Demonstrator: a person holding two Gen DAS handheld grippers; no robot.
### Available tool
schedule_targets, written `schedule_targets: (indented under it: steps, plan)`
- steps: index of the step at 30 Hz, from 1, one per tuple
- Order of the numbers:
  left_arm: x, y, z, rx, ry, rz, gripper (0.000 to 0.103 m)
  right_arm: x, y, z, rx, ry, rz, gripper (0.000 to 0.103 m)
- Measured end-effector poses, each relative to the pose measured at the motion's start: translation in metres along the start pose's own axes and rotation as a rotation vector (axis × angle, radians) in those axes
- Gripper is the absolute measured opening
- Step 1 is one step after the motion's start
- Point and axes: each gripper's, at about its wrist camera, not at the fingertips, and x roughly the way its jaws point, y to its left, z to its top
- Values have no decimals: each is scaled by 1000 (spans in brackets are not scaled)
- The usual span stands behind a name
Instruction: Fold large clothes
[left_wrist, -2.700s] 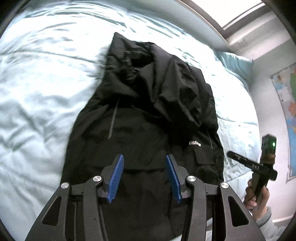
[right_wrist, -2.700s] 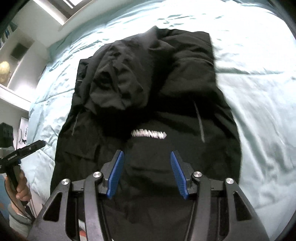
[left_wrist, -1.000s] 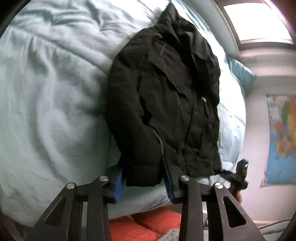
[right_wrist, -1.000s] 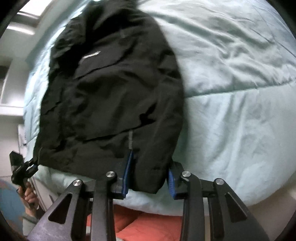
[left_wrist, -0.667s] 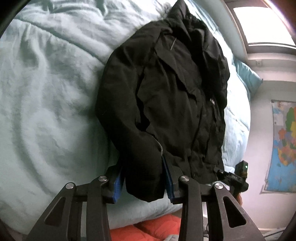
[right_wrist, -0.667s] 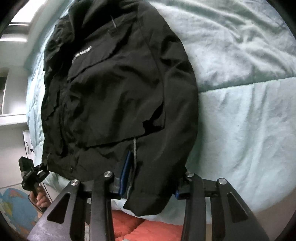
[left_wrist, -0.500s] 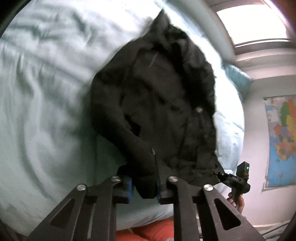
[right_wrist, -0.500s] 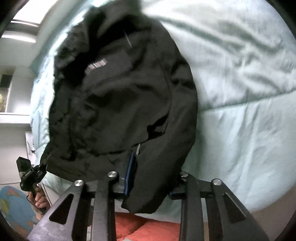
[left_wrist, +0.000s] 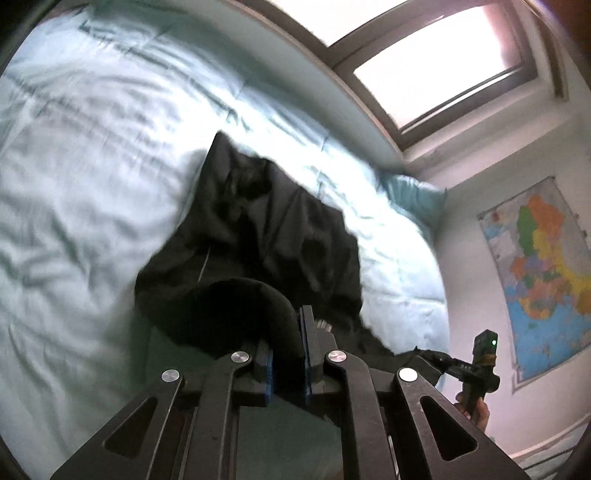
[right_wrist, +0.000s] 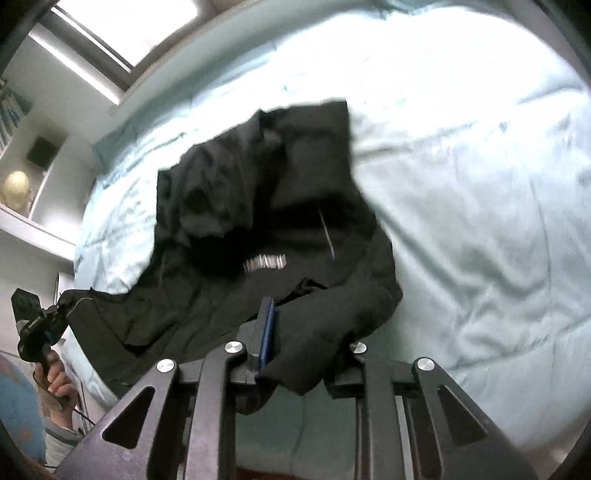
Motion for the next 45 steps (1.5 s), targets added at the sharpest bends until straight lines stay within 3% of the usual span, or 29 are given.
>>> schedule_targets:
  steps: [10, 16, 19, 23, 28, 33, 36, 38, 40, 41, 45]
  plan:
    - [45, -37, 147, 96, -113, 42, 11, 9, 23, 157, -37, -157, -24, 25]
    - [128, -15, 225, 40, -91, 143, 13, 87, 1, 249, 52, -117, -60, 26]
    - [192, 14, 245, -6, -39, 254, 13, 144, -12, 275, 98, -49, -77, 26]
    - [259, 61, 244, -93, 69, 350, 14, 224, -35, 287, 162, 80, -95, 28]
    - [293, 95, 236, -151, 169, 300, 17, 261, -57, 285, 217, 133, -41, 31]
    - [262, 84, 241, -109, 192, 225, 27, 233, -63, 286, 211, 123, 50, 43]
    - [228, 69, 242, -78, 186, 180, 50, 200, -61, 287, 198, 84, 99, 64]
    - [204, 59, 241, -47, 155, 177, 55, 171, -60, 286, 164, 37, 102, 80]
    - [184, 53, 241, -10, 127, 180, 65, 154, -58, 285, 135, -8, 77, 88]
    - [182, 50, 242, 17, 124, 194, 71, 150, -57, 285, 115, -20, 61, 88]
    - [207, 56, 249, 64, 183, 259, 72, 164, -54, 288, 31, 10, 1, 88]
